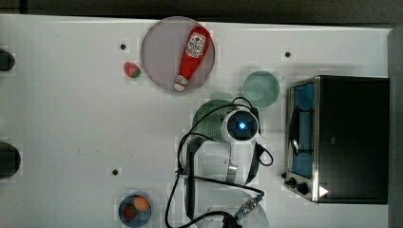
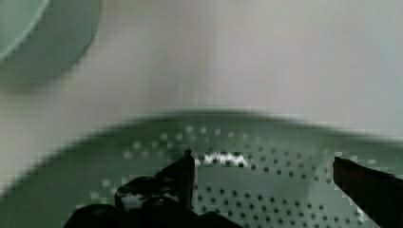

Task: Drag strainer left to right.

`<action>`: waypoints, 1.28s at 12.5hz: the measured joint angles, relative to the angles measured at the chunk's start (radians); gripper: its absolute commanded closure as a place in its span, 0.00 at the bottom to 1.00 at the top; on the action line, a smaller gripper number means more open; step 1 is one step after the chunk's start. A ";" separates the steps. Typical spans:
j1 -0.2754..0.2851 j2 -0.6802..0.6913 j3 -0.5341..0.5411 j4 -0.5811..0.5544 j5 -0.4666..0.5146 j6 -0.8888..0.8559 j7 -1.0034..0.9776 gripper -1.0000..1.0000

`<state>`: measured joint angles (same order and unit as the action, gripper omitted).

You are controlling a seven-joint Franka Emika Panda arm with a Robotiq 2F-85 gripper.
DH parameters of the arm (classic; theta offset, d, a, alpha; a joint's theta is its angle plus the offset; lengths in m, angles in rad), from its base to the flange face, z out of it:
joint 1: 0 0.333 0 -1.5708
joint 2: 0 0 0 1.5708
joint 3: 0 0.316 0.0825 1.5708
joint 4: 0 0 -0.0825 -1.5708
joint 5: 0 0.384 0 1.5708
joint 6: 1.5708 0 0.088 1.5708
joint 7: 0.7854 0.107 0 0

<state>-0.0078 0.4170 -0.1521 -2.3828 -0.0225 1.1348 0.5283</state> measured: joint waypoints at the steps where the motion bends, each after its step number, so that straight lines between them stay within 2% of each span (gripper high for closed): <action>1: 0.000 -0.014 0.015 0.002 0.002 -0.052 -0.011 0.00; 4: 0.000 -0.160 0.107 -0.025 0.004 -0.200 -0.037 0.00; 5: 0.016 -0.224 0.122 -0.018 -0.005 -0.236 -0.063 0.00; 9: 0.028 -0.543 0.206 0.016 0.006 -0.344 -0.287 0.00; 12: 0.049 -0.758 0.201 0.064 0.037 -0.501 -0.410 0.00; 16: 0.038 -0.946 0.174 0.127 0.012 -0.880 -0.437 0.00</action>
<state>0.0307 -0.5288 0.0222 -2.2559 -0.0101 0.2546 0.0909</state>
